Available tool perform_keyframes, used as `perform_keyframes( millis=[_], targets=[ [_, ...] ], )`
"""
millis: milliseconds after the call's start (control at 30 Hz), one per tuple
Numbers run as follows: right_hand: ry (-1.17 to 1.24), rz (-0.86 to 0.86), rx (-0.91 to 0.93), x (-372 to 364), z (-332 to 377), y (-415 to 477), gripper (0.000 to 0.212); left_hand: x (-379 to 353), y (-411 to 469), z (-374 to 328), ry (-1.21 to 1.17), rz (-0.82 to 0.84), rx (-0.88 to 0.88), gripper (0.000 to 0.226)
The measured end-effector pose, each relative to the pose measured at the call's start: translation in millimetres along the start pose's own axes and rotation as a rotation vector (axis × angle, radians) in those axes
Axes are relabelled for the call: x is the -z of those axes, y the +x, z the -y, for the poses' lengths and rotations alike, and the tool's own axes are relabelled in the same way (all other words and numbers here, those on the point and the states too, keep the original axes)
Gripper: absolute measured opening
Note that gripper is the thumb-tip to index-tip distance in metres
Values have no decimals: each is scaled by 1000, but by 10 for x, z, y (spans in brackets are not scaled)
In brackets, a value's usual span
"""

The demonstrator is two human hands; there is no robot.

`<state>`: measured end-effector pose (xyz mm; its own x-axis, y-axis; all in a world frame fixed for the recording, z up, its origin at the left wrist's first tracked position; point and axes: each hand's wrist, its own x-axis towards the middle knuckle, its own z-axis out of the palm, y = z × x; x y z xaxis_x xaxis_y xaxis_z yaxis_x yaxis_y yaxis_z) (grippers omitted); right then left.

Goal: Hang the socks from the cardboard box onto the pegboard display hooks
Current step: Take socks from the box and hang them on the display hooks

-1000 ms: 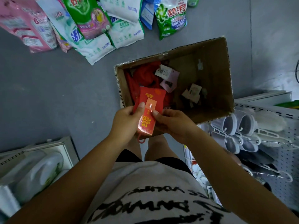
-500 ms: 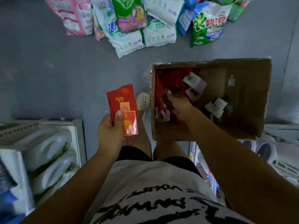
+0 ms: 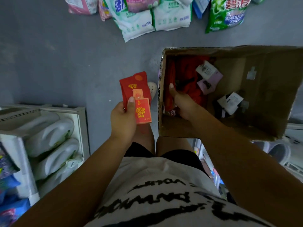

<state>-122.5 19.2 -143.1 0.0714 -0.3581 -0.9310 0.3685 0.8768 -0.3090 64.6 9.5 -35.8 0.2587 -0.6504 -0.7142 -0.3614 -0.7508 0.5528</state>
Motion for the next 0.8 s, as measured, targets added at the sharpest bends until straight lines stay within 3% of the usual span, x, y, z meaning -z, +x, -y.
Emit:
perform_keyframes(
  millis=[67,233,333,467,567,700,800],
  targets=[
    [59,10,13,56,-20,-199,34,36,-74,-59,-19,2,-10,26],
    [254,70,63,270,-109,-831,76,97,-370,-195,-61,15,-65,22],
    [252,92,117,370,-80,-1311,59,117,-591,-277,-110,54,-122,17],
    [231,154,216,436,-43,-1929,62,161,-846,-384,-195,166,-135,22],
    [253,145,291,429,-72,-2365,42,206,-967,-540,-235,330,-143,31],
    [247,27,391,355,-236,-2766,30,270,-972,-793,-197,549,-244,29],
    [203,-155,536,170,-437,-2983,24,349,-956,-956,-133,749,-331,27]
  ],
)
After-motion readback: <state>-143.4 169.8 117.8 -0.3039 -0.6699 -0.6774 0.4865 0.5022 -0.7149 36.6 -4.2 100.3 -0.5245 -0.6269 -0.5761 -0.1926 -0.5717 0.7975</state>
